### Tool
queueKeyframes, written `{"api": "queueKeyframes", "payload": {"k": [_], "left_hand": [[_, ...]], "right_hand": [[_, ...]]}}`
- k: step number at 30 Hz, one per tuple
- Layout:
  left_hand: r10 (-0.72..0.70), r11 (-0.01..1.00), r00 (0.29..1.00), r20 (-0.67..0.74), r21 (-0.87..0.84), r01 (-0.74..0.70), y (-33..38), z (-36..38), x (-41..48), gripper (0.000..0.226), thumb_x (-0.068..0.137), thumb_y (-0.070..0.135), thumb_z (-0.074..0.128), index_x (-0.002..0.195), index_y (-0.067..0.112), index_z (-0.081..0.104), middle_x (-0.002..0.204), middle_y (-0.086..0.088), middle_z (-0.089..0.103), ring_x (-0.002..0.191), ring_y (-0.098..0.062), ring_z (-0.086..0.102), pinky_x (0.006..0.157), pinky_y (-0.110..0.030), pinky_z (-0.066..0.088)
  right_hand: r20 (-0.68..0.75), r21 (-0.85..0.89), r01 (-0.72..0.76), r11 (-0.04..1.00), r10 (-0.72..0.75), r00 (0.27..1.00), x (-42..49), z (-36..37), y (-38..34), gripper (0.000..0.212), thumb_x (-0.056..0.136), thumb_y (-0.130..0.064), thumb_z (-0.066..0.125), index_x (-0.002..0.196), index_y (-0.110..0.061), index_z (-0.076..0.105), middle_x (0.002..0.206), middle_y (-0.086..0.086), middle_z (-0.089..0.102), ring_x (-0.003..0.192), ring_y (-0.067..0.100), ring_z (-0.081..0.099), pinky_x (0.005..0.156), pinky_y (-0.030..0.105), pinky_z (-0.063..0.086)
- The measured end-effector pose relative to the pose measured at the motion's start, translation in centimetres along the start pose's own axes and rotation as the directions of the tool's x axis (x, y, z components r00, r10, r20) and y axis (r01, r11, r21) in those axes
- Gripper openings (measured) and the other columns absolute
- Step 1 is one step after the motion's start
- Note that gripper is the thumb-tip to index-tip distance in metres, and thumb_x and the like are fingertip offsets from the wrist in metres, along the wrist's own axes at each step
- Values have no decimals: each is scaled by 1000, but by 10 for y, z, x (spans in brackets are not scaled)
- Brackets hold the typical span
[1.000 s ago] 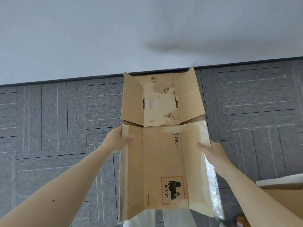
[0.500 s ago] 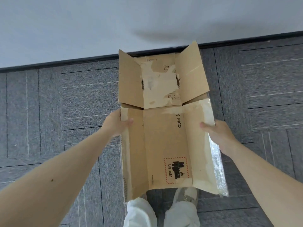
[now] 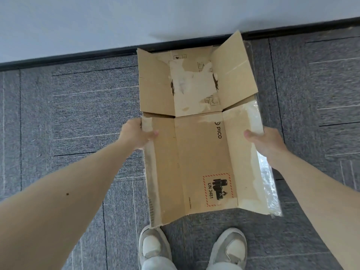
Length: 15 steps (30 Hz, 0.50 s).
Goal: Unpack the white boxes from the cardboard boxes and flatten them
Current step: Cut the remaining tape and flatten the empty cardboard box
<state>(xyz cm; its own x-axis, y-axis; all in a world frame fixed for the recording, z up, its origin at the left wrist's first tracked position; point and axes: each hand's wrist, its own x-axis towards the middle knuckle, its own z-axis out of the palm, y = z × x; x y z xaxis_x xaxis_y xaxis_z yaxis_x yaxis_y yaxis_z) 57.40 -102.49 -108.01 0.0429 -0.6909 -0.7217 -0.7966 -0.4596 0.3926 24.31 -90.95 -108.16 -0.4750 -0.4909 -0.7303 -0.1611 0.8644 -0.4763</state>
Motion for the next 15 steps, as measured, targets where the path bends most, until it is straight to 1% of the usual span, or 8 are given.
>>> {"api": "queueKeyframes", "payload": {"k": [2,5,6,8,10,11,13,15], "left_hand": [[-12,1000,1000,-21,-14,12,-3,7,7,36,79,32,82,103,11,65,98,-3,72,87,-23,70,80,-43,60],[-30,1000,998,-59,-3,30,-3,15,14,38,78,32,84,102,10,65,95,-6,71,86,-25,70,78,-45,60],[-31,1000,997,-65,2,31,-2,18,16,37,78,30,84,102,10,64,96,-7,71,85,-26,70,79,-45,60],[-33,999,997,-67,-1,33,1,22,22,43,80,26,82,115,10,62,105,-10,70,87,-29,71,79,-46,60],[-55,997,997,-52,54,57,2,24,25,51,85,23,78,128,7,56,111,-15,67,89,-32,70,80,-46,60],[-64,993,997,-42,95,68,3,24,25,48,87,23,75,127,5,55,111,-15,66,90,-32,70,80,-45,60],[-83,979,996,-32,184,87,4,21,22,44,90,26,71,125,4,55,112,-14,64,89,-28,68,74,-36,58],[-76,951,995,-61,297,91,8,13,10,46,92,27,67,130,5,53,122,-15,60,92,-28,60,71,-31,46]], "right_hand": [[-20,-41,8,999,-9,1000,8,-1,-2,42,86,-36,71,104,1,67,105,18,70,98,35,66,88,46,54],[-34,-95,14,995,-17,999,20,-2,-5,33,89,-35,69,95,-3,66,90,8,68,91,30,65,70,33,50],[-40,-121,14,993,-19,999,21,-3,-5,35,88,-37,70,99,-4,65,92,7,67,93,29,63,72,32,50],[-53,-209,18,978,-29,998,28,-2,-1,50,82,-40,72,115,-4,62,110,11,67,103,32,62,87,41,52],[-46,-305,9,952,-24,999,32,-1,5,58,78,-36,72,126,-7,56,121,12,63,110,34,59,94,46,50],[-38,-329,5,944,-18,999,31,-1,6,62,79,-33,72,132,-8,51,126,13,61,114,35,57,96,47,49],[-10,-367,7,930,-11,1000,21,-1,3,75,85,-28,69,147,-8,32,141,14,51,126,36,50,102,45,44],[-3,-411,5,912,-7,1000,10,-4,0,82,91,-25,64,154,-8,15,149,16,41,131,36,45,100,42,42]]}}
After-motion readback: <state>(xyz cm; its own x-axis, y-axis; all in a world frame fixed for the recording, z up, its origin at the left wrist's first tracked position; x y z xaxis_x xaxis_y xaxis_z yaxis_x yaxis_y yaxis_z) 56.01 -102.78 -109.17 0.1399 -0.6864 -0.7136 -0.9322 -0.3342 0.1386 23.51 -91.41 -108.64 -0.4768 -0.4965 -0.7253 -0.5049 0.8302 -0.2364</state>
